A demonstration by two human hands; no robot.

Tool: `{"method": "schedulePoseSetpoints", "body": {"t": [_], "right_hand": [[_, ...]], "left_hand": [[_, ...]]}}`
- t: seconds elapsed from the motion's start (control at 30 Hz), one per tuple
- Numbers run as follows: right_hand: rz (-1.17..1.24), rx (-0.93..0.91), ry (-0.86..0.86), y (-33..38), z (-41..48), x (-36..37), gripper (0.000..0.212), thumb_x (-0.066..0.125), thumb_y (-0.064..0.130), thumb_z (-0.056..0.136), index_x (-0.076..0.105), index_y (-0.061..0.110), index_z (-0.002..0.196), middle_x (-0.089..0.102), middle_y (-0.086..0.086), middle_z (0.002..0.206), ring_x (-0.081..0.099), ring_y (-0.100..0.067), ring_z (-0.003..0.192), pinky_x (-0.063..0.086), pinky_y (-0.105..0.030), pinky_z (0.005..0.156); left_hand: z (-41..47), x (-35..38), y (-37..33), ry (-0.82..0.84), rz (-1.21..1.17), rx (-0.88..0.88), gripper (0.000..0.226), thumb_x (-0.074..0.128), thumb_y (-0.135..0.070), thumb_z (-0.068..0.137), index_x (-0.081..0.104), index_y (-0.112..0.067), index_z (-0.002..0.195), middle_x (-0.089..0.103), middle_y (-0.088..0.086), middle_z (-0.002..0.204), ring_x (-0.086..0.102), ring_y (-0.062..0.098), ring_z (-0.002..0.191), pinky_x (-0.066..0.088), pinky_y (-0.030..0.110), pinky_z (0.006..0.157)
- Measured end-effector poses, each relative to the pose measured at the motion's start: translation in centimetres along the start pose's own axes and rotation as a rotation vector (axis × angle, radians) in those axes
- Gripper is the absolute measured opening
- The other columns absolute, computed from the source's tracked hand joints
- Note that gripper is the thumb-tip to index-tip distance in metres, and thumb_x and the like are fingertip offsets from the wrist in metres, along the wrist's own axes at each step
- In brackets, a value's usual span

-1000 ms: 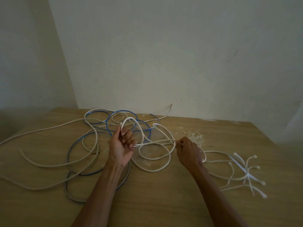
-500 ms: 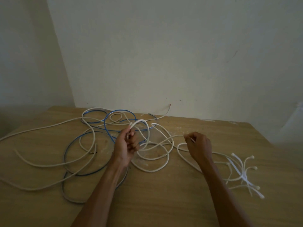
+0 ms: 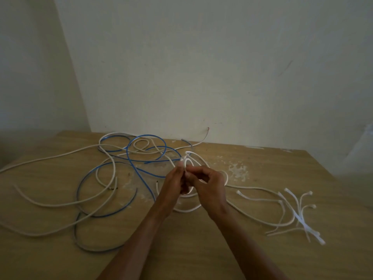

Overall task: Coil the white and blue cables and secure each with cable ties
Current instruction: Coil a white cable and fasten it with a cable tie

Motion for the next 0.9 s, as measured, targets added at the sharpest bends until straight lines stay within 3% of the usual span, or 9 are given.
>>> {"method": "schedulePoseSetpoints", "body": {"t": [0.13, 0.23, 0.27, 0.33, 0.43, 0.5, 0.6, 0.7, 0.9], "right_hand": [[-0.289, -0.224, 0.148, 0.4, 0.0, 0.5, 0.034, 0.065, 0.002, 0.093, 0.074, 0.024, 0.117, 0.068, 0.019, 0.118, 0.062, 0.013, 0.105, 0.050, -0.012, 0.088], [-0.384, -0.389, -0.053, 1.0, -0.5, 0.0, 0.026, 0.062, 0.004, 0.094, 0.072, 0.022, 0.110, 0.065, 0.024, 0.104, 0.065, -0.003, 0.096, 0.052, -0.024, 0.083], [-0.470, -0.449, -0.152, 1.0, -0.6, -0.3, 0.021, 0.059, 0.009, 0.096, 0.067, 0.022, 0.111, 0.064, 0.016, 0.105, 0.061, -0.011, 0.098, 0.049, -0.028, 0.086], [-0.569, -0.432, -0.224, 0.2, -0.2, -1.0, 0.029, 0.053, 0.023, 0.100, 0.057, 0.016, 0.128, 0.058, 0.000, 0.125, 0.052, -0.019, 0.118, 0.041, -0.029, 0.102], [-0.529, -0.209, -0.062, -1.4, 0.9, -1.7, 0.048, 0.044, 0.034, 0.105, 0.040, 0.016, 0.149, 0.049, -0.004, 0.147, 0.043, -0.015, 0.138, 0.034, -0.028, 0.111], [-0.443, -0.187, 0.052, -1.7, 0.9, -1.6, 0.037, 0.042, 0.033, 0.105, 0.052, 0.019, 0.137, 0.070, 0.001, 0.115, 0.065, -0.006, 0.105, 0.048, -0.023, 0.086], [-0.463, -0.259, 0.027, -1.8, 1.5, -2.5, 0.027, 0.041, 0.038, 0.103, 0.057, 0.017, 0.109, 0.059, 0.008, 0.069, 0.058, -0.010, 0.063, 0.046, -0.032, 0.060], [-0.562, -0.313, 0.028, -1.7, 1.7, -2.9, 0.032, 0.037, 0.044, 0.103, 0.050, 0.016, 0.094, 0.054, 0.007, 0.067, 0.055, -0.019, 0.060, 0.044, -0.039, 0.056], [-0.624, -0.334, 0.110, -2.0, 1.9, -4.2, 0.049, 0.034, 0.072, 0.095, 0.060, 0.030, 0.085, 0.058, 0.013, 0.076, 0.056, -0.005, 0.073, 0.047, -0.035, 0.067]], "left_hand": [[0.5, -0.3, 0.0, -0.057, -0.161, -0.059, 0.054, 0.043, -0.044, 0.102, 0.063, 0.003, 0.117, 0.068, 0.022, 0.093, 0.064, 0.032, 0.084, 0.052, 0.037, 0.070], [0.5, 0.6, -0.1, -0.054, -0.267, -0.110, 0.045, 0.038, -0.033, 0.106, 0.066, 0.001, 0.108, 0.072, 0.021, 0.092, 0.071, 0.027, 0.081, 0.058, 0.035, 0.069], [0.4, 0.8, 0.0, -0.050, -0.319, -0.138, 0.041, 0.039, -0.034, 0.105, 0.066, -0.005, 0.095, 0.070, 0.014, 0.078, 0.068, 0.022, 0.068, 0.056, 0.031, 0.061], [0.2, 0.9, -0.3, -0.036, -0.425, -0.198, 0.038, 0.042, -0.037, 0.102, 0.046, -0.017, 0.070, 0.042, -0.002, 0.052, 0.043, 0.012, 0.043, 0.035, 0.024, 0.044], [0.0, 0.6, -0.6, 0.030, -0.529, -0.261, 0.047, 0.041, -0.043, 0.103, 0.029, -0.022, 0.062, 0.015, -0.005, 0.050, 0.011, 0.010, 0.040, 0.010, 0.026, 0.042], [0.0, 0.4, -0.5, 0.067, -0.536, -0.265, 0.051, 0.040, -0.045, 0.102, 0.030, -0.021, 0.058, 0.014, -0.005, 0.049, 0.013, 0.008, 0.037, 0.009, 0.025, 0.040], [0.2, 0.4, -0.4, 0.100, -0.454, -0.260, 0.048, 0.041, -0.043, 0.102, 0.043, -0.017, 0.062, 0.021, -0.005, 0.049, 0.021, 0.008, 0.038, 0.020, 0.024, 0.041], [0.2, 0.2, -0.4, 0.115, -0.412, -0.269, 0.044, 0.039, -0.041, 0.104, 0.056, -0.013, 0.074, 0.020, -0.006, 0.050, 0.019, 0.007, 0.040, 0.018, 0.023, 0.042], [0.9, -2.8, -1.2, -0.122, -0.627, -0.263, 0.051, 0.041, -0.041, 0.105, 0.037, -0.025, 0.057, 0.021, -0.010, 0.044, 0.017, 0.005, 0.034, 0.008, 0.024, 0.040]]}}
Point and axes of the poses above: each hand's wrist, its own z-axis towards the middle knuckle, its own x-axis out of the palm, y = z × x, the point moved 4 cm from there along z, towards the middle knuckle
